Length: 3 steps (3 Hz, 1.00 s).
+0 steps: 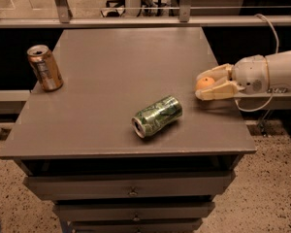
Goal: Move orange near green can
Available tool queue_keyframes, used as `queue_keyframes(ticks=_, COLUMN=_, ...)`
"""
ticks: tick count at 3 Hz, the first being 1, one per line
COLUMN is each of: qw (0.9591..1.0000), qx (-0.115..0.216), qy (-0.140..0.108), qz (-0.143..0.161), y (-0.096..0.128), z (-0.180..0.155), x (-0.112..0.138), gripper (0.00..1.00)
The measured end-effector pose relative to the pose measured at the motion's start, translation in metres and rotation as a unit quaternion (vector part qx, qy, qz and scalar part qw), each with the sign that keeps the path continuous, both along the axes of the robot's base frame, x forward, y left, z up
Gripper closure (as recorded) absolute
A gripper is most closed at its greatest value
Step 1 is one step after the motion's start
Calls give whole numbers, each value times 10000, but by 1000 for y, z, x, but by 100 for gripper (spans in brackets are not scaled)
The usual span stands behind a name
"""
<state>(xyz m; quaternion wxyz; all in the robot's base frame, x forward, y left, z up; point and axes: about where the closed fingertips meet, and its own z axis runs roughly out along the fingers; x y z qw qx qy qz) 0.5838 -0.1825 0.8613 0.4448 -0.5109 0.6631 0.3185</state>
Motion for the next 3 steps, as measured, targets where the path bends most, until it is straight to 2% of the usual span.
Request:
queue_keyframes(ticks=1, qw=9987, qx=14, qy=188, qz=478, y=6, z=-6, x=-18, gripper=90)
queue_keyframes(ticks=2, qw=9968, qx=8, qy=326, qz=736, y=10, z=-10, x=-25, gripper=59)
queue_keyframes(ticks=3, qw=9953, qx=4, qy=400, qz=879, y=13, z=-12, x=-29, gripper=36)
